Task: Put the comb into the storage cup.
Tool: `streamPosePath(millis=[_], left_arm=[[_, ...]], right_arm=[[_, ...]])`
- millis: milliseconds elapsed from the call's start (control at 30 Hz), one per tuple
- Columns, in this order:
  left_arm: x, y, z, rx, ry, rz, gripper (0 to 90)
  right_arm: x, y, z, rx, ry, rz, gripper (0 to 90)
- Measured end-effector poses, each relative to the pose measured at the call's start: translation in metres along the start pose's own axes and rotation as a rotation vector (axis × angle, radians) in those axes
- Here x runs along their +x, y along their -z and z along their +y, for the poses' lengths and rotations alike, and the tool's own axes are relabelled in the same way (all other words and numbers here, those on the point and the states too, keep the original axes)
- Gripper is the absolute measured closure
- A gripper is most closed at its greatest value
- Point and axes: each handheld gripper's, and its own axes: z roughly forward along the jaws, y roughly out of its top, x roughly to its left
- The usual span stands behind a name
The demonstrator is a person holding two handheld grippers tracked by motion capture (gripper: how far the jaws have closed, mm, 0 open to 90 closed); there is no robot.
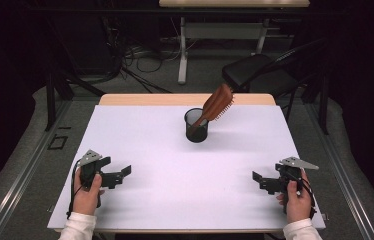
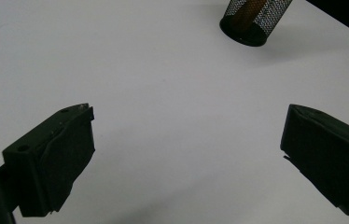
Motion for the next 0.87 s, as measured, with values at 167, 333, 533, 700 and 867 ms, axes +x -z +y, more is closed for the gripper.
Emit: streamPosePath(millis=[167, 333, 533, 700, 867], left_arm=[[0.0, -0.0008, -0.0003, -0.001, -0.003, 0.002, 3.0], [-0.0001, -0.001, -0.0006, 0.001, -0.006, 0.005, 2.9], [0.0004, -0.0012, -0.0011, 0.0, -0.004, 0.005, 2.9], [0.0009, -0.0009, -0.0008, -0.002, -0.005, 0.007, 2.9], [0.0014, -0.0013, -0.0004, -0.005, -0.004, 0.012, 2.9]], right_arm=[[0.0002, -0.001, -0.0009, 0.009, 0.005, 0.001, 0.0], [0.0008, -0.0025, -0.0018, -0.001, 0.004, 0.005, 0.0], [0.0014, -0.0026, -0.0021, 0.0, 0.004, 0.008, 0.0], [0.0016, -0.0012, -0.0017, 0.001, 0.006, 0.012, 0.0], [0.0017, -0.001, -0.0023, -0.001, 0.001, 0.015, 0.0]])
